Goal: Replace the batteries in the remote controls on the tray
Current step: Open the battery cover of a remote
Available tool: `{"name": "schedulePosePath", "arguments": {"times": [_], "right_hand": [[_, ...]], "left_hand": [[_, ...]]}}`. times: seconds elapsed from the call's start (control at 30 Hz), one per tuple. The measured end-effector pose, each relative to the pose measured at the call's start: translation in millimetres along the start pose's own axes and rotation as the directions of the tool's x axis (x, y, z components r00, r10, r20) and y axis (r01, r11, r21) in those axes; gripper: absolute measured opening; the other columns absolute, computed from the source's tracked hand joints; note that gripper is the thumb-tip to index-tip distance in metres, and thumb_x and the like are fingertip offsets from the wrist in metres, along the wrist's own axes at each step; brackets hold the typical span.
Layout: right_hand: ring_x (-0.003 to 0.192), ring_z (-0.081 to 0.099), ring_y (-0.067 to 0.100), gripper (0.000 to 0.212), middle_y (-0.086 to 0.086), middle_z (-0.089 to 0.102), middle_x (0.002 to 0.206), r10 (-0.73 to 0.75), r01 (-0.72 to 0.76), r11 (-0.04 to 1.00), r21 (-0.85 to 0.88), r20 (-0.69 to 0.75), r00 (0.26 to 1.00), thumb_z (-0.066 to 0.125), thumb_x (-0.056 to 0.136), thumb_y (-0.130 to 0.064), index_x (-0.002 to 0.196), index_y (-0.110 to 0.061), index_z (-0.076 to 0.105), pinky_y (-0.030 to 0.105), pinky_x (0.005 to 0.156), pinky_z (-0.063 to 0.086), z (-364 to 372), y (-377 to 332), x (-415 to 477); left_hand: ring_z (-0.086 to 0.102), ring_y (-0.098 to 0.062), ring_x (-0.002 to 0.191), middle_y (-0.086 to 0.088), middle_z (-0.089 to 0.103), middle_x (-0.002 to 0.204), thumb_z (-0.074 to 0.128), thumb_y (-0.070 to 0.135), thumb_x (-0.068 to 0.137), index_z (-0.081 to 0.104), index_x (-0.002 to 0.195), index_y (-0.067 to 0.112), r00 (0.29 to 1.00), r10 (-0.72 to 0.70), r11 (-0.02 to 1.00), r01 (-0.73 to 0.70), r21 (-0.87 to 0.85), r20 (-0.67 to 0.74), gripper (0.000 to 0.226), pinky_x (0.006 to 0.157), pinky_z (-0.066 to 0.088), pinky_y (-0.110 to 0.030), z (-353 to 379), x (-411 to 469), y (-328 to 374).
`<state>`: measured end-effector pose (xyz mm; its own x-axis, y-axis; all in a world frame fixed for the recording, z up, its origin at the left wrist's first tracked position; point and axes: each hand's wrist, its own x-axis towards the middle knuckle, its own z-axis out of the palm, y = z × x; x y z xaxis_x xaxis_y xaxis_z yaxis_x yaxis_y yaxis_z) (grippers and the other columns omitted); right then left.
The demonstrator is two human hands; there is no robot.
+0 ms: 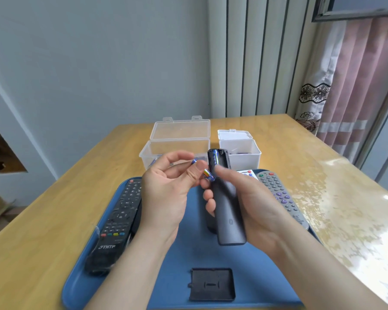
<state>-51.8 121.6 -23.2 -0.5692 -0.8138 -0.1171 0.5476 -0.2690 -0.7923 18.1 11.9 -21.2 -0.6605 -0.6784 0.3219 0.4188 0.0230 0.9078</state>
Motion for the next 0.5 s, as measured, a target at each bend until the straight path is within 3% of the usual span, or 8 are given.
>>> {"name": "schedulePosePath", "arguments": {"times": [0.1,0.2,0.23,0.33,0.4,0.5], "right_hand": [[0.053,0.057,0.016,0.012,0.013,0.064,0.074,-0.069,0.069,0.995,-0.07,-0.006,0.998,0.067,0.084,-0.011,0.091,0.0,0.068,0.021,0.05,0.051,-1.3,3.1,-0.3],[0.051,0.054,0.016,0.011,0.014,0.061,0.068,-0.108,0.097,0.985,-0.143,-0.071,0.992,0.067,0.087,-0.008,0.093,0.001,0.067,0.021,0.049,0.049,-5.2,4.3,1.8],[0.052,0.054,0.018,0.011,0.015,0.061,0.069,-0.125,0.104,0.976,-0.19,-0.099,0.987,0.068,0.087,-0.009,0.094,0.001,0.067,0.022,0.049,0.047,-6.7,4.2,2.4],[0.064,0.062,0.019,0.014,0.014,0.071,0.082,-0.132,0.084,0.95,-0.301,-0.141,0.981,0.068,0.088,-0.008,0.1,0.0,0.069,0.024,0.055,0.05,-8.9,4.4,2.5],[0.067,0.064,0.017,0.019,0.012,0.072,0.086,-0.121,0.059,0.932,-0.357,-0.152,0.981,0.07,0.087,-0.01,0.104,-0.001,0.069,0.023,0.056,0.051,-7.5,6.5,2.2],[0.065,0.063,0.017,0.027,0.01,0.069,0.08,-0.075,0.009,0.94,-0.342,-0.181,0.981,0.068,0.091,-0.022,0.107,-0.001,0.067,0.026,0.054,0.05,-2.4,6.8,1.7]], "left_hand": [[0.061,-0.02,0.056,-0.01,0.072,0.074,0.075,0.011,0.073,0.066,0.086,0.008,1.0,0.0,0.998,0.0,0.07,-0.002,0.017,0.065,0.056,-0.029,-1.4,0.9,-1.5],[0.068,-0.013,0.068,-0.001,0.072,0.084,0.08,0.016,0.069,0.071,0.099,0.018,0.992,-0.022,0.957,-0.014,0.288,0.123,0.031,0.074,0.053,-0.021,-6.2,2.0,-0.6],[0.07,-0.009,0.074,0.005,0.07,0.089,0.083,0.015,0.067,0.069,0.104,0.026,0.981,-0.046,0.929,-0.026,0.369,0.186,0.041,0.077,0.053,-0.017,-8.8,2.0,-0.7],[0.064,0.002,0.093,0.027,0.062,0.102,0.088,0.013,0.065,0.06,0.105,0.048,0.937,0.021,0.755,-0.244,0.608,0.349,0.06,0.083,0.048,-0.009,-15.2,2.9,1.4],[0.063,0.001,0.085,0.031,0.063,0.091,0.088,0.015,0.066,0.061,0.096,0.051,0.932,0.017,0.715,-0.264,0.647,0.362,0.054,0.077,0.048,-0.007,-16.4,3.1,3.9],[0.059,-0.005,0.067,0.016,0.066,0.075,0.088,0.015,0.066,0.068,0.094,0.04,0.962,0.028,0.746,-0.2,0.636,0.271,0.043,0.069,0.053,-0.018,-18.5,5.9,2.5]]}}
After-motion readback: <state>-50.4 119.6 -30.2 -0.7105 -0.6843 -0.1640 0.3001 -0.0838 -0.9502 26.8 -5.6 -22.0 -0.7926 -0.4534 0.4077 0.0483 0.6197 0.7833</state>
